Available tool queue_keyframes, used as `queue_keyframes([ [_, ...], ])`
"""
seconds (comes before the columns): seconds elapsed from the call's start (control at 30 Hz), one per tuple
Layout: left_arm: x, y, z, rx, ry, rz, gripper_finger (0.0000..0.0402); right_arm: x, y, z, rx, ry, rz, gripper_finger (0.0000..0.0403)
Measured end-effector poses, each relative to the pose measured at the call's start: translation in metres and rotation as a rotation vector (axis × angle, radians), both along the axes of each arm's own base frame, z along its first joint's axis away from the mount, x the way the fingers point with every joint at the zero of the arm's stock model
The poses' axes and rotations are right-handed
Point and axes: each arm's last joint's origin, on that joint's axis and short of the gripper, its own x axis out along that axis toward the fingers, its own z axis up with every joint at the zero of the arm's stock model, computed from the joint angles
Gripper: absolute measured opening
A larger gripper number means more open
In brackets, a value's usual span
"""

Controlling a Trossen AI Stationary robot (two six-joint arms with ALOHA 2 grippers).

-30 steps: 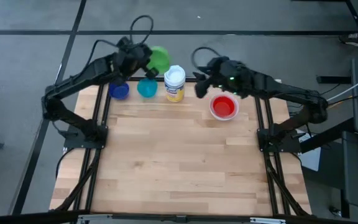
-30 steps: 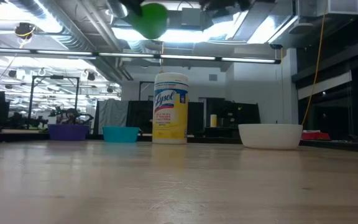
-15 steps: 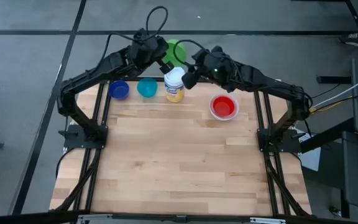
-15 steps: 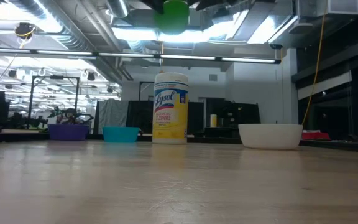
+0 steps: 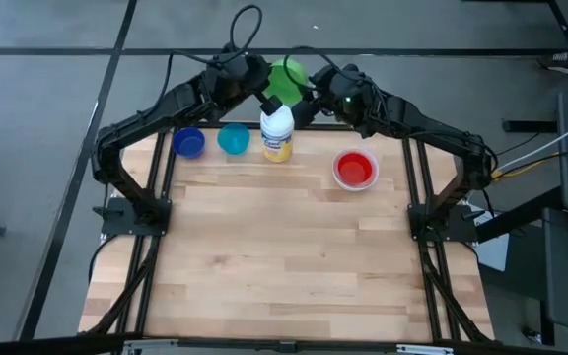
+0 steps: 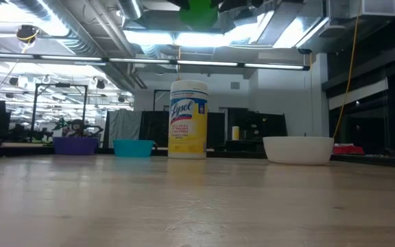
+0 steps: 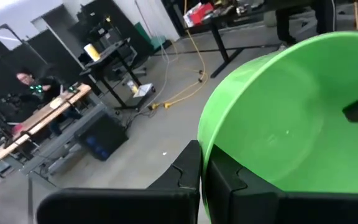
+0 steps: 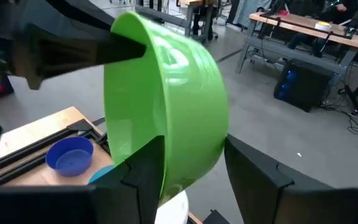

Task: Nest bowls inside each other
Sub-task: Stack the green bowl on the red bowl

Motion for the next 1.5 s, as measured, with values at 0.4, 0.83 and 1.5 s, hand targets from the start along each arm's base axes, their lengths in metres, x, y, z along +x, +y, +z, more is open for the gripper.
queue_keyframes([
  [0.4, -0.001, 0.007, 0.0, -0.012, 0.001, -0.093, 0.001, -0.002, -0.001, 0.001, -0.024, 0.007, -0.082, 0.0013],
  [0.83, 0.001, -0.005, 0.004, 0.225, 0.266, -0.425, 0.017, -0.007, -0.004, -0.035, 0.384, 0.136, 0.039, 0.0002],
  [1.5, -0.132, -0.07, 0.046, -0.118, 0.011, -0.249, 0.0157, -0.076, -0.052, -0.074, 0.554, 0.674, -0.267, 0.0001],
])
